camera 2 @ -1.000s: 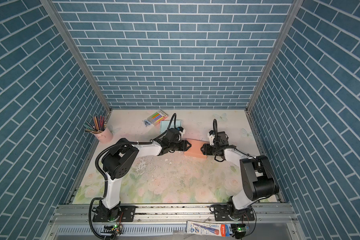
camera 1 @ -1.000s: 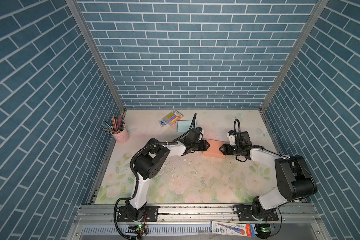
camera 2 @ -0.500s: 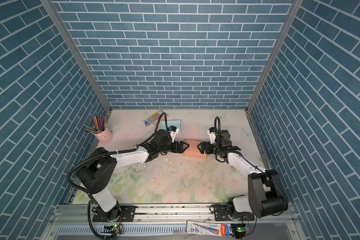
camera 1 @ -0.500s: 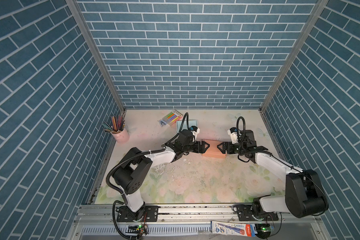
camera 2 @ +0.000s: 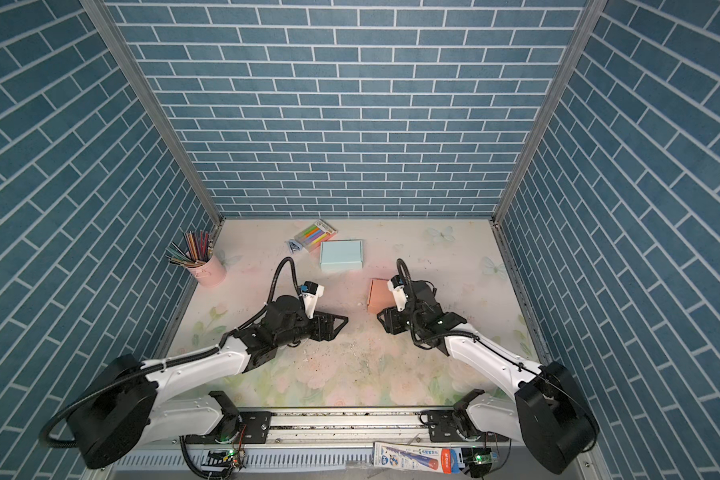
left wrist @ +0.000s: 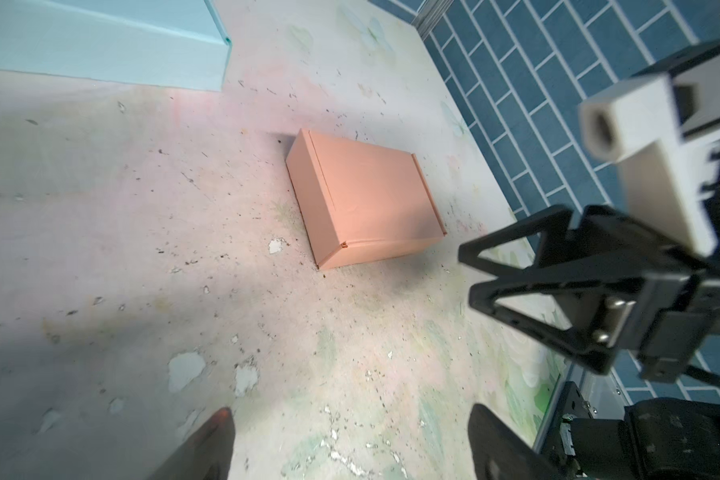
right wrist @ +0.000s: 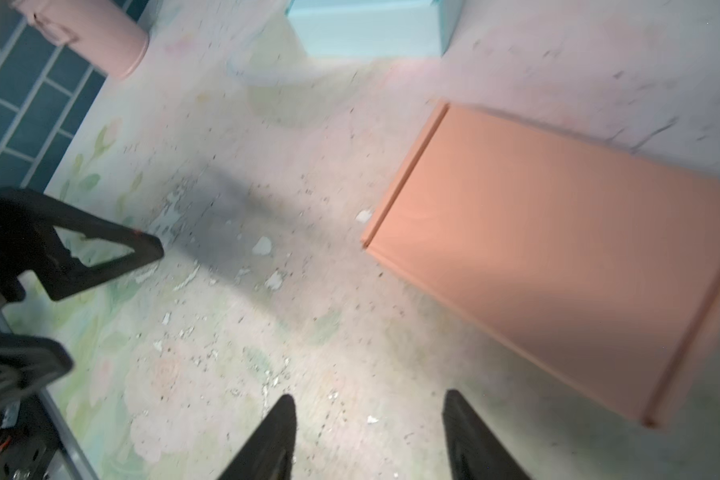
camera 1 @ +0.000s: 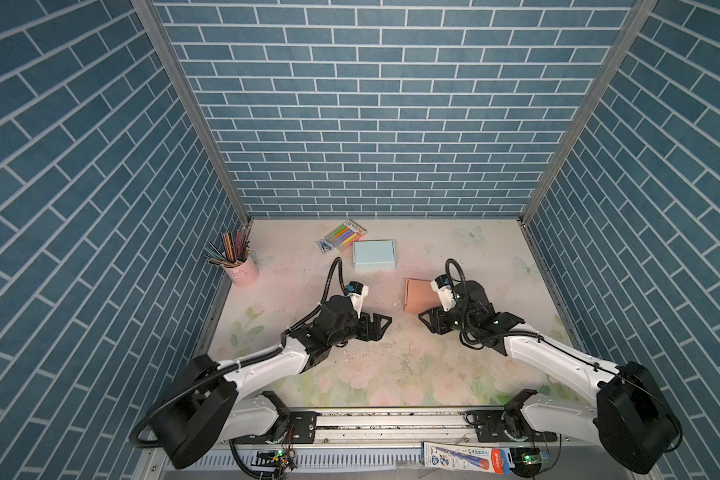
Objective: Fold the paper box
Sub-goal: 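Draw the left gripper back while the right gripper pushes the box farther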
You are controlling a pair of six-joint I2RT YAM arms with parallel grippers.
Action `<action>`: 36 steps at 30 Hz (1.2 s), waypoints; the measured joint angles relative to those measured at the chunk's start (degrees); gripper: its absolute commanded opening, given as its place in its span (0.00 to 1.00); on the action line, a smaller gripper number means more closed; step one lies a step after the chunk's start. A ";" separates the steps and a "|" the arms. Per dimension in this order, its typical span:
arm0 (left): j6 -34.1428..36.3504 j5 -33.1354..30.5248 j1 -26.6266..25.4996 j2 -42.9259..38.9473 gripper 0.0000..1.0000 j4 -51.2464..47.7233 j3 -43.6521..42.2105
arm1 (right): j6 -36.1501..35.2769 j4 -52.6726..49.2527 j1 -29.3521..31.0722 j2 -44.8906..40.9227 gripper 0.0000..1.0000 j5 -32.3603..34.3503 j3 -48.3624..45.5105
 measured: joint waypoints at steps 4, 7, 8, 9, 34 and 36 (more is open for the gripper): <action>-0.79 -0.83 0.00 -0.98 0.88 -0.35 -1.51 | 2.05 2.54 1.75 5.25 0.39 0.81 -0.20; -1.40 -0.83 -0.02 -0.98 0.88 -0.15 -3.02 | 2.80 4.26 2.05 8.13 0.34 1.55 -0.20; -1.64 -0.83 -0.04 -1.01 0.88 -0.11 -3.54 | 3.10 4.70 2.05 8.70 0.33 1.75 -0.20; -1.88 -0.83 -0.09 -1.03 0.88 0.11 -4.22 | 3.41 5.20 2.05 9.22 0.31 2.19 -0.20; -4.24 -1.49 -0.37 -6.49 0.88 0.00 -8.09 | 1.62 12.24 -5.22 21.49 0.23 5.75 5.90; -4.39 -1.51 -0.37 -6.49 0.88 -0.24 -8.09 | 1.22 12.50 -5.97 22.53 0.23 5.57 7.08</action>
